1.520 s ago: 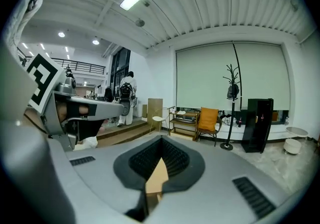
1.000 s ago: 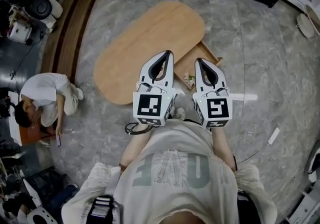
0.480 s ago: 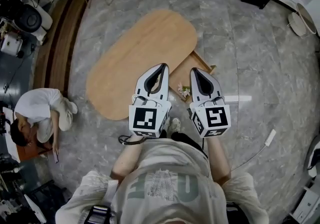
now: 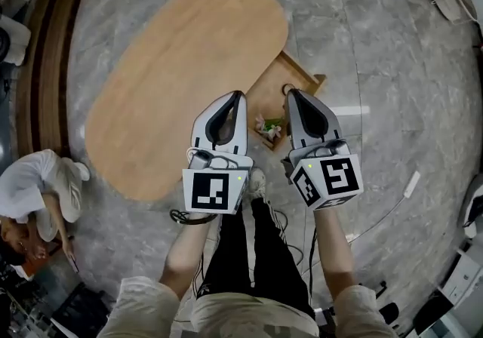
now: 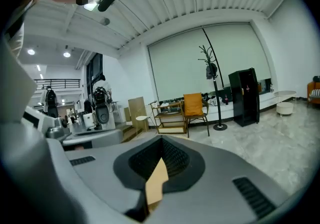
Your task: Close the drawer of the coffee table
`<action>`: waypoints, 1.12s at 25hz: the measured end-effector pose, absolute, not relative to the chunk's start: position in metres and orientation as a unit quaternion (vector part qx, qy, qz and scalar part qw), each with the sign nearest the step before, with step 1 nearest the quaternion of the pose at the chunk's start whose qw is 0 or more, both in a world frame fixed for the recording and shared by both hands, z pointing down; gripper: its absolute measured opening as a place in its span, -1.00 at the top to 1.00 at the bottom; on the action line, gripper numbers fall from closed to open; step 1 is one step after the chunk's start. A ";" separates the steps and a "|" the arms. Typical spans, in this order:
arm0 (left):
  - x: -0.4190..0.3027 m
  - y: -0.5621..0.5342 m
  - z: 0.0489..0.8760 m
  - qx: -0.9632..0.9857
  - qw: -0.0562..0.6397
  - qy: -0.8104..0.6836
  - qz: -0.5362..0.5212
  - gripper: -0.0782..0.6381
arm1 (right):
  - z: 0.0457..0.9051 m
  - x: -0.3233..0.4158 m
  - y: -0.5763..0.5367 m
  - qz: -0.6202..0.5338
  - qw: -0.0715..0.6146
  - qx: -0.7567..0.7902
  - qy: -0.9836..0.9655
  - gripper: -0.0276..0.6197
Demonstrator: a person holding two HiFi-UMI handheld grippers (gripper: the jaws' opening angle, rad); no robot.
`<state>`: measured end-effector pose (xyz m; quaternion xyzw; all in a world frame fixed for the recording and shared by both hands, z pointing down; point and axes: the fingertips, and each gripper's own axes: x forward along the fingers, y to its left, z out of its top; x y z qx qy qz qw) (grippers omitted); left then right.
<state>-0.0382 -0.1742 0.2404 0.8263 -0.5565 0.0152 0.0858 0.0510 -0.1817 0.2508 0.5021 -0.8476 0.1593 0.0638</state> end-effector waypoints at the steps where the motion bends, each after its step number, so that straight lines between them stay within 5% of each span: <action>1: -0.038 -0.175 0.261 0.825 0.093 -0.558 0.017 0.76 | 0.276 0.054 -0.183 0.160 0.066 0.509 -0.843 0.90; 11: -0.038 -0.142 0.406 0.825 0.108 -0.553 0.034 0.76 | 0.464 0.054 -0.128 0.168 0.125 0.550 -0.809 0.90; 23: 0.002 -0.145 0.426 0.841 0.113 -0.527 0.039 0.76 | 0.510 0.086 -0.138 0.265 0.135 0.544 -0.785 0.88; 25: 0.008 -0.145 0.432 0.844 0.116 -0.523 0.041 0.76 | 0.537 0.104 -0.149 0.346 0.114 0.545 -0.755 0.61; 28: 0.014 -0.141 0.441 0.845 0.121 -0.518 0.049 0.76 | 0.587 0.143 -0.158 0.448 0.102 0.566 -0.685 0.49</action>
